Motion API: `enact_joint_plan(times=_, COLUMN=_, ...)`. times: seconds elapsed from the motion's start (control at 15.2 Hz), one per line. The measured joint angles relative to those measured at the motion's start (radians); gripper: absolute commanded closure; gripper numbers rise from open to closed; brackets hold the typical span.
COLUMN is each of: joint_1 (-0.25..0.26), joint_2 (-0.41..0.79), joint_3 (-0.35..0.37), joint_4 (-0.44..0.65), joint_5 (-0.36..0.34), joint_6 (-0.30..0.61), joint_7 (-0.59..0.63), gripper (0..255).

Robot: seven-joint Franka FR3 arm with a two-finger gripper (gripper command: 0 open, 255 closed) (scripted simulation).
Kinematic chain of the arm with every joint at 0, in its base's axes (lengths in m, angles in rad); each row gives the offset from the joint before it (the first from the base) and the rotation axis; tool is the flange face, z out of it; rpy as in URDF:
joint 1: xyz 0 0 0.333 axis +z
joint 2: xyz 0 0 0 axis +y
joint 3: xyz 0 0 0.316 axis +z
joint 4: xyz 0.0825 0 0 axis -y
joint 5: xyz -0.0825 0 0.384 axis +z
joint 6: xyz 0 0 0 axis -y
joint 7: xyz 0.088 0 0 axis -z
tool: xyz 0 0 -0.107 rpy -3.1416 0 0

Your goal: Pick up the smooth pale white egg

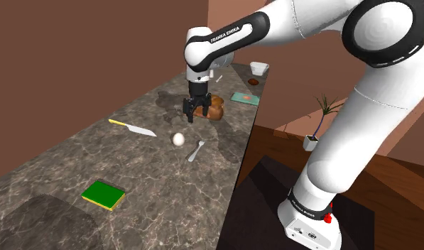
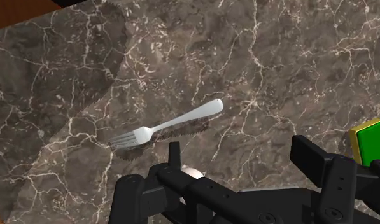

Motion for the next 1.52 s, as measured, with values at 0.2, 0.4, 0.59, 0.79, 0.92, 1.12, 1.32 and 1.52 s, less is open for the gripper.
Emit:
enact_joint_plan(times=0.2, joint_1=-0.003, joint_2=0.112, joint_3=-0.002, joint_4=0.063, joint_5=-0.002, joint_6=0.037, joint_7=0.012, gripper=0)
enact_joint_plan(times=0.4, joint_1=-0.006, joint_2=0.237, joint_3=-0.006, joint_4=0.15, joint_5=-0.004, joint_6=0.062, joint_7=0.024, gripper=0)
enact_joint_plan(times=0.59, joint_1=-0.002, joint_2=0.355, joint_3=-0.007, joint_4=0.237, joint_5=-0.004, joint_6=0.083, joint_7=0.044, gripper=0)
enact_joint_plan(times=0.79, joint_1=-0.004, joint_2=0.476, joint_3=-0.013, joint_4=0.337, joint_5=-0.005, joint_6=0.092, joint_7=0.055, gripper=0)
enact_joint_plan(times=0.92, joint_1=-0.006, joint_2=0.553, joint_3=-0.017, joint_4=0.419, joint_5=-0.005, joint_6=0.078, joint_7=0.063, gripper=0)
enact_joint_plan(times=1.12, joint_1=-0.005, joint_2=0.639, joint_3=-0.02, joint_4=0.487, joint_5=-0.004, joint_6=0.09, joint_7=0.069, gripper=0)
enact_joint_plan(times=1.32, joint_1=-0.005, joint_2=0.67, joint_3=-0.021, joint_4=0.493, joint_5=-0.004, joint_6=0.114, joint_7=0.067, gripper=0)
enact_joint_plan(times=1.52, joint_1=-0.003, joint_2=0.695, joint_3=-0.02, joint_4=0.494, joint_5=-0.003, joint_6=0.137, joint_7=0.066, gripper=0)
